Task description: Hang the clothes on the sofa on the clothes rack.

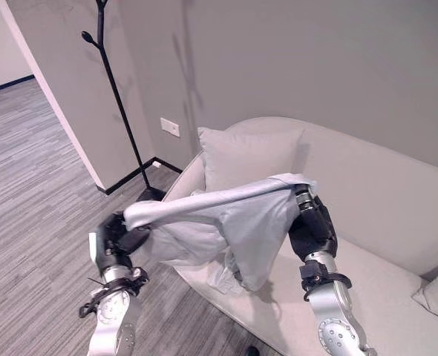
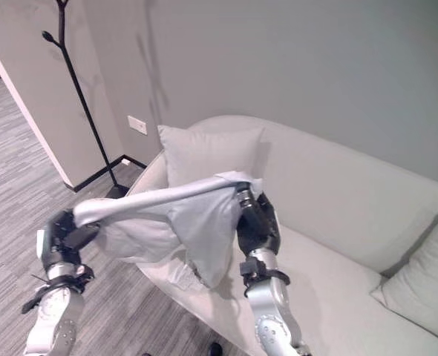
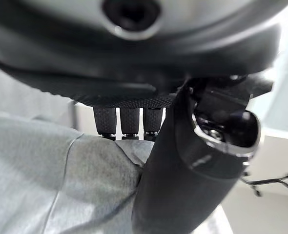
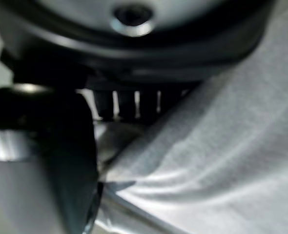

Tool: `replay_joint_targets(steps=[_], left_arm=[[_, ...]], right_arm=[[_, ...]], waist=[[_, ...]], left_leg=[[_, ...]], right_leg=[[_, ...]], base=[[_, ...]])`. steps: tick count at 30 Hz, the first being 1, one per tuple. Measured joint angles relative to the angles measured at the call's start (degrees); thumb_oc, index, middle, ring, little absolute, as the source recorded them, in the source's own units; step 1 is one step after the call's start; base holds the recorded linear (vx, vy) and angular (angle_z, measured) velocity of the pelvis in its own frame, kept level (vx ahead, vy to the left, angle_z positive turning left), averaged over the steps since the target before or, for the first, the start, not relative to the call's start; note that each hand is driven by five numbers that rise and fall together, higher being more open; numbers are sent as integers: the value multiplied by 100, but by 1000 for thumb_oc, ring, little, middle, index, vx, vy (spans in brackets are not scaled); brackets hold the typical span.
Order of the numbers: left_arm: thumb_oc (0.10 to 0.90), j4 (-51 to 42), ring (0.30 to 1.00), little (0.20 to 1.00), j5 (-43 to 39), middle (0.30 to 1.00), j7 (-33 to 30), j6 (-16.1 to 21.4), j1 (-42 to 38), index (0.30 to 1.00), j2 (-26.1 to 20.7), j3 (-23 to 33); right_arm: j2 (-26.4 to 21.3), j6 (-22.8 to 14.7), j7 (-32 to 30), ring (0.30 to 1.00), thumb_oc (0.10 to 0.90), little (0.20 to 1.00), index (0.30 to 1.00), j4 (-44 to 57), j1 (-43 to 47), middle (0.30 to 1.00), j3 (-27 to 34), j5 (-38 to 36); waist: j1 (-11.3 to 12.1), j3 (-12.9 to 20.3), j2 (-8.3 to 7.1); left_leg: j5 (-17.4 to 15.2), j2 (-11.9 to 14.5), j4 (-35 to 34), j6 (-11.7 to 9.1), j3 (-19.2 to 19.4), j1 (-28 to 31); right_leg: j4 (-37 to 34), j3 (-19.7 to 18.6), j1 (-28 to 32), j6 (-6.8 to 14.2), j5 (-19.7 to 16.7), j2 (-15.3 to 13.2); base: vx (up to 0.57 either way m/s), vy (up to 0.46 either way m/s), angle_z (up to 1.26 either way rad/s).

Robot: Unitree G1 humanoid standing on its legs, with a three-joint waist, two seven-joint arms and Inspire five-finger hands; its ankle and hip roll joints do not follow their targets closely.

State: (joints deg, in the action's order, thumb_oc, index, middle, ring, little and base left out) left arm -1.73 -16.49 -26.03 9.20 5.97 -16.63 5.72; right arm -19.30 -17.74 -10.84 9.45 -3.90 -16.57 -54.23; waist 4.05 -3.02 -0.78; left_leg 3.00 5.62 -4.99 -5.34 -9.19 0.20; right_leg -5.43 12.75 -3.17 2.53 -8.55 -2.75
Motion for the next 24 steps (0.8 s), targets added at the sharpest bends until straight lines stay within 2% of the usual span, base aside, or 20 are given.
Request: replay_joint_targets(steps=[1,3,5,6,7,8,9,10,11,12,13,14,15,18,19,20,21,22,23,24], left_arm=[[400,-64,300,300,477,300,-238,31,-560,300,-204,33],[400,-423,300,300,760,300,-500,236,-689,300,-244,146],[400,-832,300,300,1238,300,-871,346,-685,300,-453,336],[400,-909,300,300,1502,300,-1065,613,-689,300,-503,388],[400,-918,300,300,1579,300,-1085,668,-705,300,-510,384],[400,-885,300,300,1713,300,-1165,688,-792,300,-543,351],[400,-721,300,300,1902,300,-1315,682,-1111,300,-690,210],[400,-659,300,300,1988,300,-1410,685,-1215,300,-804,143],[400,-400,300,300,2198,300,-1548,673,-1392,300,-849,-44],[400,-308,300,300,2304,300,-1586,671,-1399,300,-844,-144],[400,-247,300,300,2374,300,-1585,654,-1401,300,-912,-273],[400,-163,300,300,2471,300,-1583,609,-1414,300,-1029,-410],[400,-74,300,300,2555,300,-1586,572,-1417,300,-1046,-516],[400,275,300,300,2791,300,-1695,563,-1578,300,-1219,-893],[400,286,300,300,2925,300,-1711,562,-1547,300,-1178,-941],[400,205,300,300,3063,300,-1744,555,-1501,300,-1239,-949],[400,81,300,300,3132,300,-1781,545,-1481,300,-1442,-850],[400,6,300,300,3262,300,-1810,547,-1487,300,-1529,-742],[400,-178,300,300,3375,300,-1826,591,-1701,300,-1490,-730],[400,-200,300,300,3439,300,-1821,642,-1764,300,-1433,-729]], right_arm=[[-295,0,59,300,400,300,300,4,7,300,112,152],[-353,3,78,300,400,300,300,5,56,300,156,209],[-442,8,137,300,400,300,300,148,50,300,47,432],[-604,-7,192,300,400,300,300,345,59,300,36,550],[-616,-32,203,300,400,300,300,375,60,300,66,605],[-574,-33,190,300,400,300,300,380,44,300,106,645],[-478,-32,109,300,400,300,300,369,71,300,158,650],[-424,-32,63,300,400,300,300,375,113,300,153,669],[-377,-65,-72,300,400,300,300,405,156,300,230,714],[-384,-68,-112,300,400,300,300,415,156,300,315,795],[-296,-80,-178,300,400,300,300,431,114,300,424,911],[-55,-79,-287,300,400,300,300,514,-99,300,439,942],[7,-78,-306,300,400,300,300,527,-272,300,416,1067],[218,-65,-406,300,400,300,300,707,-621,300,477,1351],[355,-92,-460,300,400,300,300,714,-649,300,564,1538],[401,-92,-633,300,400,300,300,645,-423,300,583,1593],[476,-92,-720,300,400,300,300,655,-153,300,466,1614],[480,-107,-719,300,400,300,300,680,25,300,357,1618],[369,-202,-673,300,400,300,300,713,77,300,290,1674],[250,-202,-673,300,400,300,300,718,35,300,299,1681]], waist=[[-54,-70,63],[-27,-105,71],[-109,-166,13],[-170,-172,255],[-235,-200,238],[-374,-314,11],[-403,-420,-186],[-423,-465,-263],[-571,-470,-262],[-619,-462,-203],[-639,-473,-249],[-687,-451,-562],[-689,-419,-641],[-613,-508,-562],[-664,-479,-453],[-541,-491,-438],[-457,-523,-480],[-473,-542,-451],[-589,-674,-212],[-589,-702,-145]], left_leg=[[-27,79,79,23,233,-266],[-15,137,108,33,547,-289],[-90,336,282,177,1201,-203],[-135,601,191,31,1288,-9],[-71,533,128,-137,1349,33],[-154,414,274,-244,1345,66],[-408,581,1009,-93,1177,-242],[-437,903,1211,-164,981,-358],[-444,1371,924,-353,750,-336],[-427,1384,683,-378,697,-257],[-347,1180,666,-970,729,-173],[-477,703,855,-734,784,-211],[-560,479,1017,-625,778,-236],[-906,207,2251,-99,1052,-858],[-955,58,2140,146,1312,-788],[-916,-202,1820,274,1720,-532],[-977,-370,1876,375,1949,-542],[-999,-430,1920,408,2023,-565],[-920,-310,1651,614,1820,-448],[-744,-244,1342,703,1770,-298]], right_leg=[[-1,393,-25,-31,28,-106],[-22,417,-80,-53,56,-212],[-17,322,-57,-70,41,-346],[76,234,-37,81,29,-307],[123,150,-71,170,43,-383],[43,-225,-38,176,16,-570],[90,-267,-45,145,-23,-716],[73,-322,-51,174,-25,-714],[27,-418,-31,444,-111,-867],[19,-485,-23,605,-138,-1001],[19,-548,-8,701,-188,-1213],[38,-602,10,546,-309,-1634],[170,-515,37,473,-425,-1788],[601,-556,-59,74,-1240,-2123],[866,-472,-268,339,-1510,-2293],[1279,-223,-664,645,-1296,-2485],[1153,123,-745,196,-1693,-2367],[1037,139,-759,-125,-1903,-2392],[1986,-546,-967,257,-550,-1960],[2577,-744,-1019,404,359,-1472]], base=[[-83,245,116],[-3,266,59],[1,167,-14],[-7,292,-26],[8,428,-19],[47,631,7],[77,583,-1],[134,819,-7],[134,730,-20],[97,581,-21],[48,434,-6],[5,656,8],[8,664,14],[-157,551,18],[-207,588,5],[-238,715,-48],[-197,650,-83],[-104,467,-25],[-62,412,16],[-24,350,51]])
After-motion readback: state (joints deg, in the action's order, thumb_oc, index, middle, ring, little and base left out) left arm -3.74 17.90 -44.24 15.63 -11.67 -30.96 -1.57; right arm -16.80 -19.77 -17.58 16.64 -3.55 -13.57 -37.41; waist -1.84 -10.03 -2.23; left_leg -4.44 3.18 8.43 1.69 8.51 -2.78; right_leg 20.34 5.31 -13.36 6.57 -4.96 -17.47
